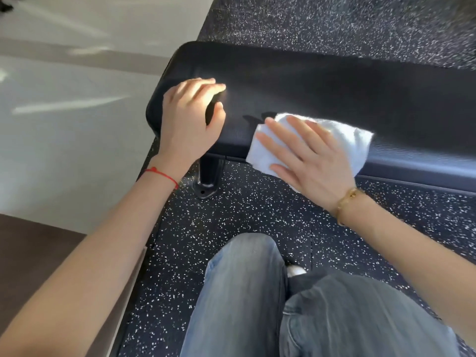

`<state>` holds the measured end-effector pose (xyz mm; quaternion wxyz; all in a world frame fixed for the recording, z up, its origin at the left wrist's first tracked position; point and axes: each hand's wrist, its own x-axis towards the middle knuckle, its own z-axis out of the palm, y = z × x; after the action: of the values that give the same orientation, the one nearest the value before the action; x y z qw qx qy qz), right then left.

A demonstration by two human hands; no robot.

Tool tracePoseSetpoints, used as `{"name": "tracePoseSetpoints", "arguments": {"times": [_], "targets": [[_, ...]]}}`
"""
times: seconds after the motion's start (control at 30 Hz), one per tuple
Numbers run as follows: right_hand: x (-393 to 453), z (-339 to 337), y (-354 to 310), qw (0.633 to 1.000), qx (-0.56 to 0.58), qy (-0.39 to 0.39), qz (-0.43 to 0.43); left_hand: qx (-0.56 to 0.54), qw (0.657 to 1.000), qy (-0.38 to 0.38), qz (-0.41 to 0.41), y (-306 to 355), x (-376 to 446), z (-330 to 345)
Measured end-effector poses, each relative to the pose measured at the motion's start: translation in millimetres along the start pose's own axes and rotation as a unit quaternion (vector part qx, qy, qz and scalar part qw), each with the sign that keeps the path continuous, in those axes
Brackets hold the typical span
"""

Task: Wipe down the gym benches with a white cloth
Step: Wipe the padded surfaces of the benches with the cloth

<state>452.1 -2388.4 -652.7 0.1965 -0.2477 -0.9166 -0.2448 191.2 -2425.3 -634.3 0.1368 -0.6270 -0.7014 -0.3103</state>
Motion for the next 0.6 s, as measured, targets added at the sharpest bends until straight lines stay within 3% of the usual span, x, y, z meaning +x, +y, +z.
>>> {"name": "tracePoseSetpoints", "arguments": {"times": [0.1, 0.3, 0.43, 0.6], "targets": [[14, 9, -12, 1.0, -0.02, 0.021, -0.008, 0.003, 1.0, 0.007, -0.001, -1, -2, 1], [-34, 5, 19, 0.998, -0.058, 0.01, 0.029, -0.003, 1.0, 0.004, -0.005, 0, -1, -1], [6, 12, -10, 0.994, -0.099, 0.035, 0.016, 0.009, 1.0, 0.008, -0.011, 1, -3, 0], [2, 12, -2, 0.998, -0.051, 0.045, 0.003, 0.007, 1.0, 0.013, -0.005, -1, -3, 1]]}}
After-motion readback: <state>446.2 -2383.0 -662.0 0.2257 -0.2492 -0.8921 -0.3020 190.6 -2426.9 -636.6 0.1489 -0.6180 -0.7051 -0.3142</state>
